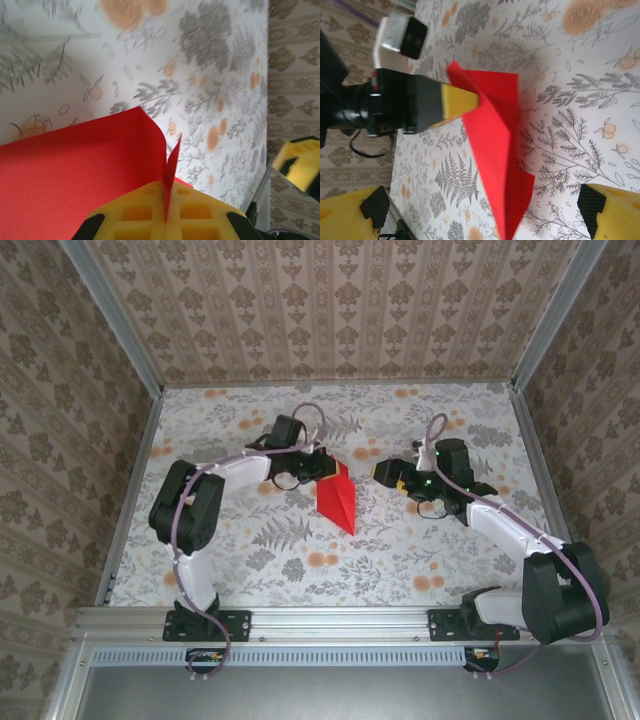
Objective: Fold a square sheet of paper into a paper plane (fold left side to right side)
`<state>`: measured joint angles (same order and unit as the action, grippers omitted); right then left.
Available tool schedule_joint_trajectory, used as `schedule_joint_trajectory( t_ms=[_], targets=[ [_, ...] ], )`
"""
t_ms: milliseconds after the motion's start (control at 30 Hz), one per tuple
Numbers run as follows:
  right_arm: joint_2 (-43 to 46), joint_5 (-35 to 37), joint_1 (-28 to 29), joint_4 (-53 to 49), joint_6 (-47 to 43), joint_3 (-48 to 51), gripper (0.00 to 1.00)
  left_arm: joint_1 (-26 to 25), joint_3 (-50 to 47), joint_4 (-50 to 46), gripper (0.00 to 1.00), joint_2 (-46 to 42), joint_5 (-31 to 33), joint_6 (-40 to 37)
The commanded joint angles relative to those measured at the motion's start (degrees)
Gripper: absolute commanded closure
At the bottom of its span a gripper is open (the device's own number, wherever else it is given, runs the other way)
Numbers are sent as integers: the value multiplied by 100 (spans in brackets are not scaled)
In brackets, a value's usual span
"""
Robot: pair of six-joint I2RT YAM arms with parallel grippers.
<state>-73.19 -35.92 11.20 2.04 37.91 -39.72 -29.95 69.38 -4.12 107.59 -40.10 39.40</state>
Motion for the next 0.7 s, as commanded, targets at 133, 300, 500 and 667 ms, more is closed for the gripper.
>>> schedule_joint_trajectory(
  t_ms=[133,300,500,667],
  targets=[
    [95,-473,-459,91,-82,-335,0,346,411,-171,100,-949,-143,-556],
    [137,-592,-672,327,-76,-387,0,660,300,174,100,-1205,-423,-661],
    [-22,-1208,-592,1236,221,-489,0,820,172,552,100,-1581,-861,-943],
    [-203,-1595,-142,1278,73,-835,0,847,197,893,100,-1789,-1328,-1054]
  ],
)
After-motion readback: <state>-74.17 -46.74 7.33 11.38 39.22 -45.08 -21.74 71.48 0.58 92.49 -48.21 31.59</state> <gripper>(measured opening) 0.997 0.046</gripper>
